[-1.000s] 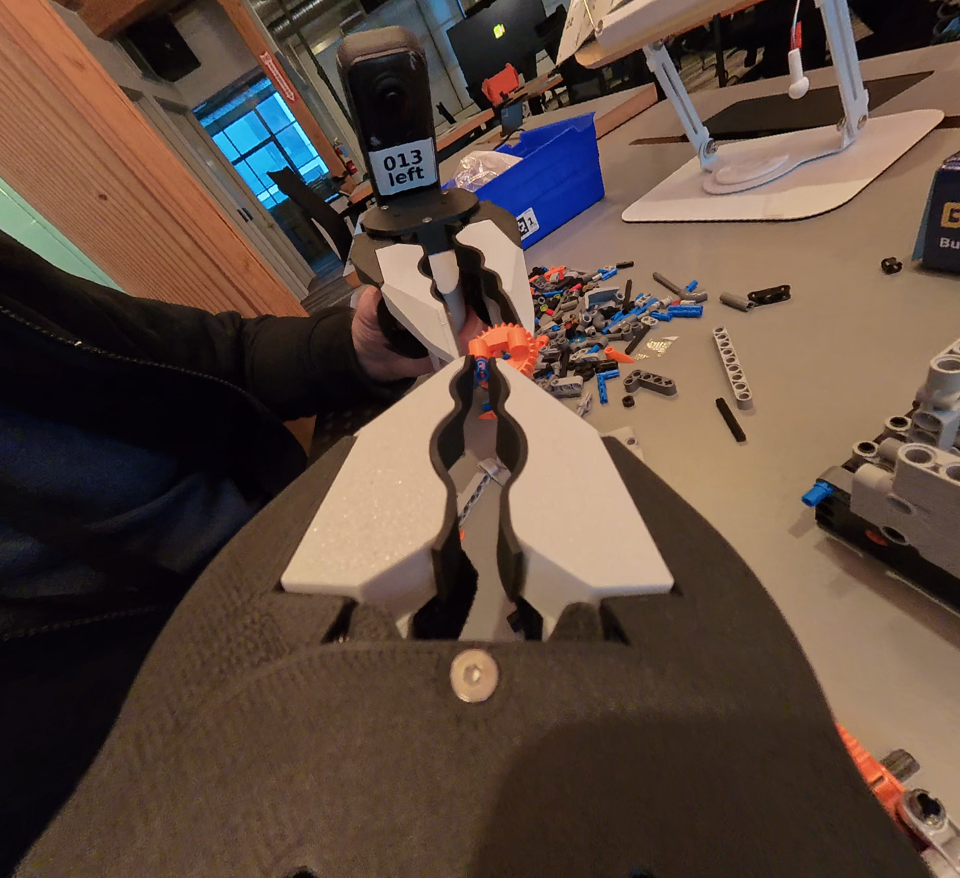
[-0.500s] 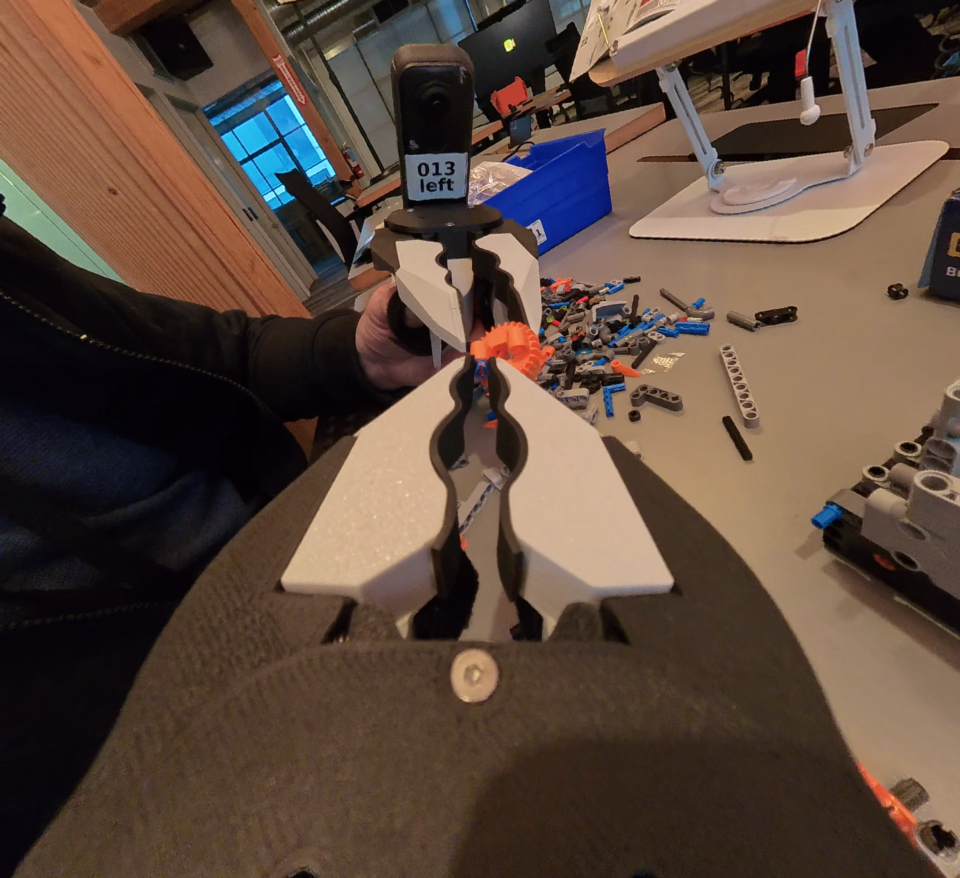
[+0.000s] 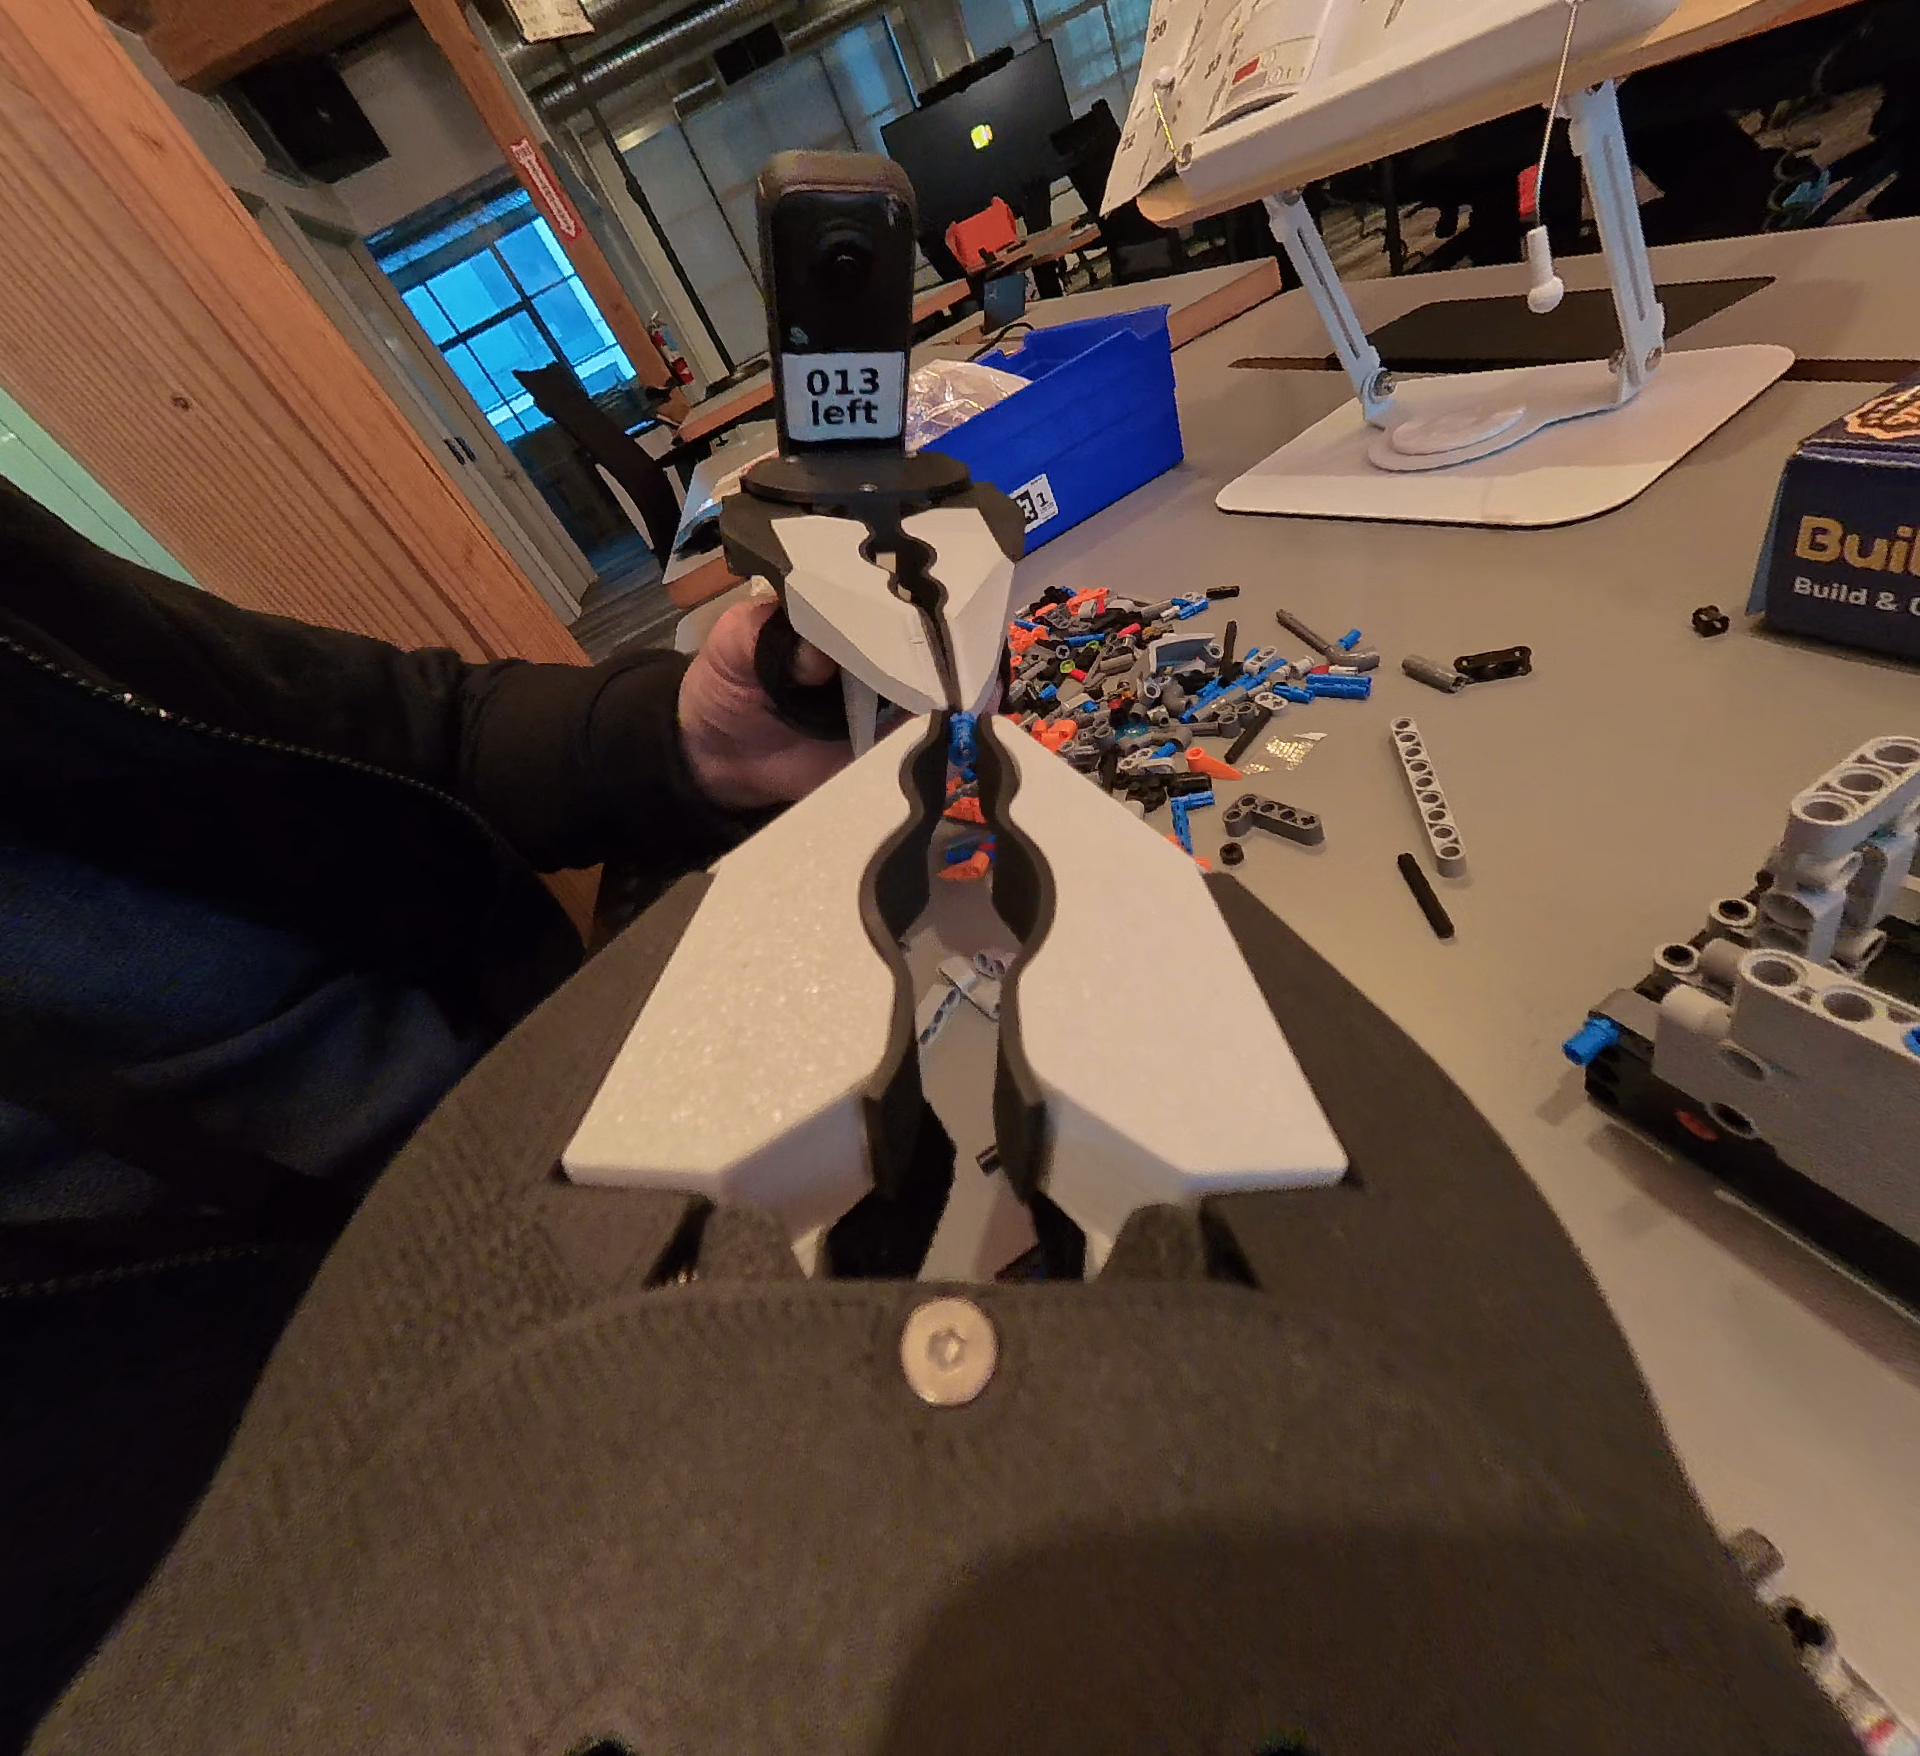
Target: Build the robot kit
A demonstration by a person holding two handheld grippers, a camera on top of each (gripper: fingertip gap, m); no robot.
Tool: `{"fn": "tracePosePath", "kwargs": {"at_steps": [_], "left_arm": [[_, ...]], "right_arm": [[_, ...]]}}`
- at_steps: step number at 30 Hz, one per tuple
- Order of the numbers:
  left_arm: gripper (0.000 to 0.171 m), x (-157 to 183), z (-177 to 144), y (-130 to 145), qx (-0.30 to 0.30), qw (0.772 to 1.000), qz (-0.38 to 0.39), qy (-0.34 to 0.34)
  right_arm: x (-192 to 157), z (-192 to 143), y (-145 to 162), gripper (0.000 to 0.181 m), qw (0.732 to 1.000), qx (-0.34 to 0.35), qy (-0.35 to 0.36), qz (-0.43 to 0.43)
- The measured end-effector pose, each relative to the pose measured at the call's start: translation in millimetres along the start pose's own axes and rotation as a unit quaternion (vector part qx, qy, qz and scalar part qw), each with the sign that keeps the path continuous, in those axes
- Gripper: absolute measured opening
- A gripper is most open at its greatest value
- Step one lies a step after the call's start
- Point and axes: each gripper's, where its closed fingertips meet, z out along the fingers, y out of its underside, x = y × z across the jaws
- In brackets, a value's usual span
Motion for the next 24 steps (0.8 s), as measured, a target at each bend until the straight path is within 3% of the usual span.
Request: {"fn": "tracePosePath", "kwargs": {"at_steps": [5,12,21,24], "left_arm": [[0.005,-19.9,-17.4,17.6,-0.09,0.993,0.036,-0.067],[0.018,-61.7,-67.5,62.7,-0.274,0.93,0.126,-0.208],[0.023,-65.6,-69.5,93.4,-0.329,0.919,0.106,-0.187],[0.016,-66.5,-64.5,97.2,-0.326,0.921,0.102,-0.186]], "right_arm": [[9.0,1.3,14.7,0.002,0.999,-0.046,0.021,-0.005],[14.4,19.3,42.1,0.003,0.99,-0.133,0.043,-0.034],[18.9,40.1,57.5,0.003,0.98,-0.189,0.049,-0.043],[20.7,49.6,63.3,0.003,0.976,-0.207,0.044,-0.041]]}}
